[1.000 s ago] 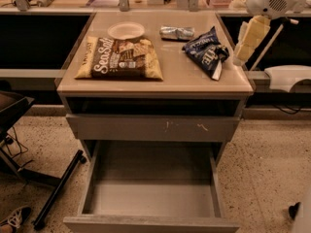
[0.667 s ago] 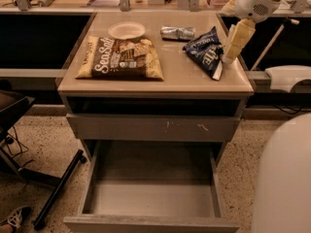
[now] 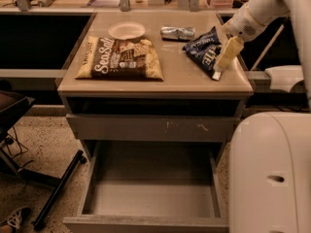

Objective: Place blue chip bag into middle drawer

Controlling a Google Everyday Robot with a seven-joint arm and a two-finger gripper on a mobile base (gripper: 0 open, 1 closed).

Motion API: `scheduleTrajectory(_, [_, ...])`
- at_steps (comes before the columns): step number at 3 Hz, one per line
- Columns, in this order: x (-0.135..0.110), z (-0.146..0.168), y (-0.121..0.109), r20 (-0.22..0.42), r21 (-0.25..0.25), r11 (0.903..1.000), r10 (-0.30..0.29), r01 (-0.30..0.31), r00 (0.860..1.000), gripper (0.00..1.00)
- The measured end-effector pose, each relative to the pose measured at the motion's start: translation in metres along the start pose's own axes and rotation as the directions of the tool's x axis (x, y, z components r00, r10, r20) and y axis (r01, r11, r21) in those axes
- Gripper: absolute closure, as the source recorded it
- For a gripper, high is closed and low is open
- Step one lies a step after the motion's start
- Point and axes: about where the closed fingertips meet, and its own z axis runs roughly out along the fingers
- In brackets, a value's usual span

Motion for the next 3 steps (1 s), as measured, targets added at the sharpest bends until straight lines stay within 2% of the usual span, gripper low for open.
scheduleTrajectory(1, [0.0016, 0.0461, -0.0111, 0.059, -0.034, 0.9985, 0.046, -0.044, 0.997, 0.0])
scheduleTrajectory(2, [0.0016, 0.0461, -0.0111, 0.059, -0.034, 0.9985, 0.046, -0.044, 0.997, 0.01])
scheduleTrajectory(3, [0.0016, 0.0461, -0.0111, 0.059, -0.034, 0.9985, 0.046, -0.044, 0.997, 0.19])
